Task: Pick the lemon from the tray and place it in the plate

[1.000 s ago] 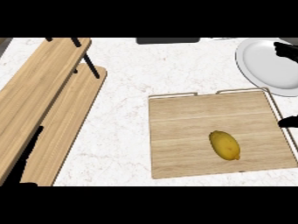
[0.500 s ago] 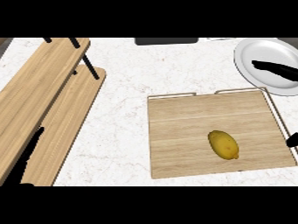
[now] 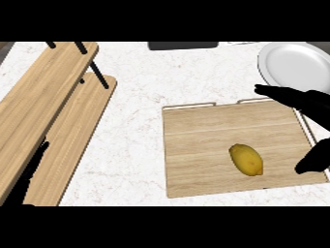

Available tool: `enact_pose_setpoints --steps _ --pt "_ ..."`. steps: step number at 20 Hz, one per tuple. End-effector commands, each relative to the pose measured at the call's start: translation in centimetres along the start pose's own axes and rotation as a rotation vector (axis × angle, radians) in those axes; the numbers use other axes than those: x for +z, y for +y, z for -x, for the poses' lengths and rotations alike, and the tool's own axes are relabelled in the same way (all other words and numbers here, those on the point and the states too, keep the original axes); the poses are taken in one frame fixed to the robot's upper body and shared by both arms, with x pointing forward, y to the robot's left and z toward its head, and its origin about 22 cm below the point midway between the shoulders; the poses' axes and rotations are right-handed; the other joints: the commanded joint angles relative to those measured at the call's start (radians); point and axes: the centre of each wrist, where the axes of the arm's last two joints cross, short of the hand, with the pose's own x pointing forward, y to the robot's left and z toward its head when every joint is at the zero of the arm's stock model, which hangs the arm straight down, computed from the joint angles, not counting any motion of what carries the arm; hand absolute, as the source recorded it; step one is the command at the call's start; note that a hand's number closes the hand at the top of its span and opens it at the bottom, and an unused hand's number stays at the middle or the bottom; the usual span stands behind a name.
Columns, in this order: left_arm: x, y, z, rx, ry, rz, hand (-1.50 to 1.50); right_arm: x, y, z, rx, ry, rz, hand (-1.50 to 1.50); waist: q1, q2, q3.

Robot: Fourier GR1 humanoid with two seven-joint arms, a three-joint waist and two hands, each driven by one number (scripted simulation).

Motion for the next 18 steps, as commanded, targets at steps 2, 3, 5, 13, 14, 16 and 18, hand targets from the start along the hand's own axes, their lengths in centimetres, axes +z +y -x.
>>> enact_pose_setpoints --steps 2,3,5,13,14,16,18 --pt "-0.8 -3.2 4.2 0.135 0.276 0.021 0.00 -0.8 2.2 -0.5 0.011 0.044 -0.073 -1.50 -0.014 0.031 -0.031" --pt "0.0 -3.5 4.8 0.156 0.279 0.032 0.00 -0.5 2.3 -0.4 0.004 0.047 -0.086 -1.50 -0.012 0.028 -0.032" --pt "-0.6 -3.5 3.5 0.142 0.278 0.035 0.00 -1.3 4.5 -1.2 -0.017 0.041 -0.090 -1.50 -0.015 0.026 -0.029" --pt "-0.7 -3.6 3.7 0.143 0.285 0.029 0.00 -1.4 5.8 -1.8 0.034 0.060 -0.083 -1.50 -0.021 0.027 -0.029" --pt "-0.5 -3.3 4.1 0.137 0.281 0.020 0.00 -1.2 6.0 -1.7 0.068 0.073 -0.086 -1.50 -0.019 0.027 -0.029" --pt "-1.2 -4.1 3.7 0.151 0.275 0.026 0.00 -1.5 5.9 -1.9 0.105 0.084 -0.078 -1.50 -0.026 0.031 -0.029" --pt "-1.1 -2.8 3.7 0.134 0.287 0.029 0.00 -2.0 5.9 -2.4 0.123 0.110 -0.072 -1.50 -0.016 0.031 -0.030"
